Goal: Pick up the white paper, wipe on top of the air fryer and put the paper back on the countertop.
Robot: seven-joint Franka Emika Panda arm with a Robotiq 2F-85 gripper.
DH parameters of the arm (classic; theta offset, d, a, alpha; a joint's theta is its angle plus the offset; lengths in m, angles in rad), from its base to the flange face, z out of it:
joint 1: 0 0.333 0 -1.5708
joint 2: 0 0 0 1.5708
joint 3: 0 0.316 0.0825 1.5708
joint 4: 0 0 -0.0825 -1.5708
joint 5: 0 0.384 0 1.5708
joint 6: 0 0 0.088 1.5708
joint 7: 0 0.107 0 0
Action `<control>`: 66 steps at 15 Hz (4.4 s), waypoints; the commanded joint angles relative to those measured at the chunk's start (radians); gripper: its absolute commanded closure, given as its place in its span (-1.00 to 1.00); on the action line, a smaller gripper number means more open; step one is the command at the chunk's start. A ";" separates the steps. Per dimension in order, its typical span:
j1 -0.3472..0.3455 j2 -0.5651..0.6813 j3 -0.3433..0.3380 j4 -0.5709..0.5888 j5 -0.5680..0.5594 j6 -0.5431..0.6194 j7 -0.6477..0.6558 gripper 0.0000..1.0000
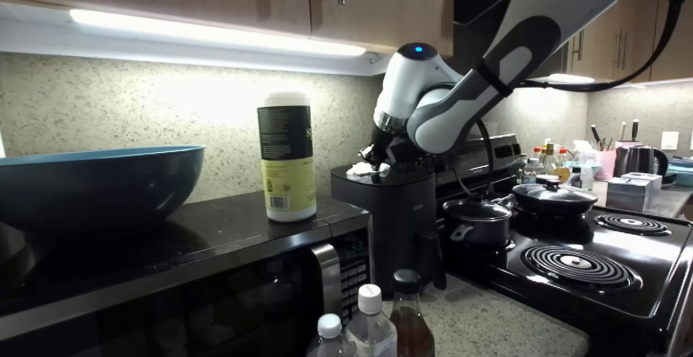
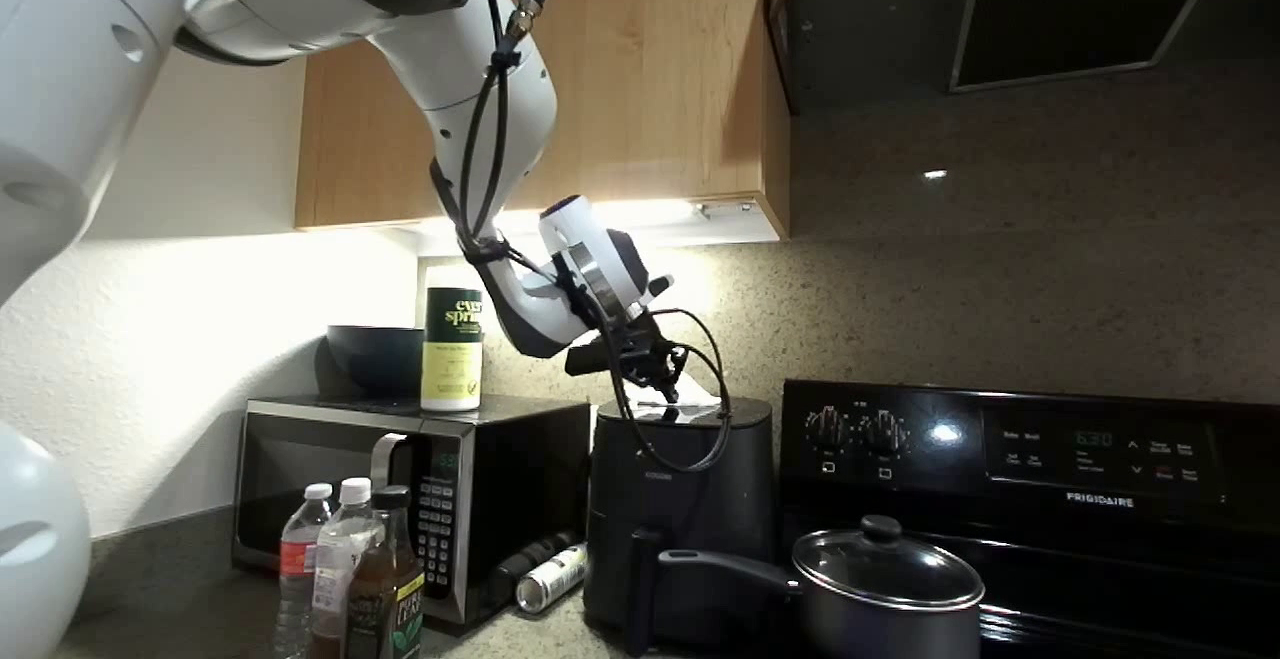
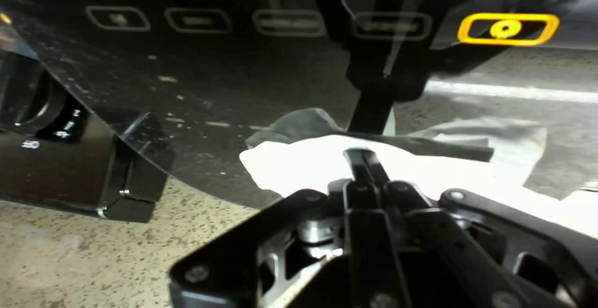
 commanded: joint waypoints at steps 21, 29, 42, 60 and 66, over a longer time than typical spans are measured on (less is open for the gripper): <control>-0.003 -0.046 -0.048 -0.072 -0.008 -0.064 0.155 0.99; 0.020 0.063 -0.016 0.022 -0.084 0.053 0.086 0.99; 0.055 0.145 -0.075 0.160 -0.258 0.017 0.174 0.99; -0.022 -0.171 0.046 -0.038 0.402 -0.514 -0.346 0.99; -0.058 -0.265 0.040 -0.084 0.401 -0.677 -0.318 0.99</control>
